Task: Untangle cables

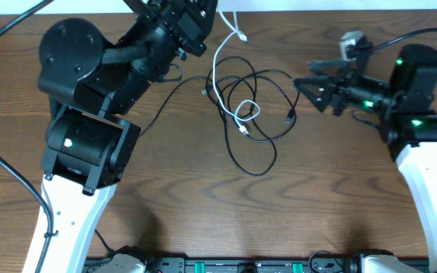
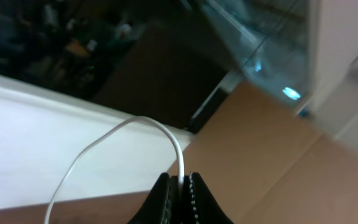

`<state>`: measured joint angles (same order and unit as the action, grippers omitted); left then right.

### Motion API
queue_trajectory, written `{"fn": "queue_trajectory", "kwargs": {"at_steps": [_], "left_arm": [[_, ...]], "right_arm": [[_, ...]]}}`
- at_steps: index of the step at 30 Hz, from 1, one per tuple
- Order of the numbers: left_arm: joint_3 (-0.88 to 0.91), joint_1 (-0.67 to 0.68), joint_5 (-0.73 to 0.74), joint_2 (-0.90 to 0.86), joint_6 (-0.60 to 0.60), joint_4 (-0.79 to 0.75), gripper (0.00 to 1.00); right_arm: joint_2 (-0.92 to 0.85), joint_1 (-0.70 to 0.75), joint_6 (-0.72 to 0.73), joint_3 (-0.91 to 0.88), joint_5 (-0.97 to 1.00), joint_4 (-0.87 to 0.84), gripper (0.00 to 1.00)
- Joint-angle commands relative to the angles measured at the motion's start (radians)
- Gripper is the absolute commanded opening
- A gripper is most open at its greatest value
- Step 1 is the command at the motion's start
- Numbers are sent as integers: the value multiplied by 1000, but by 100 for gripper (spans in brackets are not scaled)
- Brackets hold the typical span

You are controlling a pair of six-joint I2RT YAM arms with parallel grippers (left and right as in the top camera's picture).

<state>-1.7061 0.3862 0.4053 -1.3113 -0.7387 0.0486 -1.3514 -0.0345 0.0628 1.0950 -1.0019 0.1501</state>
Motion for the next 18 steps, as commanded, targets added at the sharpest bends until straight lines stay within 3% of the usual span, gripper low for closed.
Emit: {"fn": "queue_trajectory", "kwargs": {"at_steps": [1, 10, 18], "left_arm": [[-27, -5, 14, 8, -156, -39, 7], [-27, -3, 14, 6, -219, -47, 7], [-27, -2, 14, 6, -225, -47, 7]], "right_arm": [[-5, -79, 81, 9, -75, -87, 65], [-39, -244, 245, 9, -68, -455, 66], [-135, -332, 396, 9, 88, -658, 66]]}}
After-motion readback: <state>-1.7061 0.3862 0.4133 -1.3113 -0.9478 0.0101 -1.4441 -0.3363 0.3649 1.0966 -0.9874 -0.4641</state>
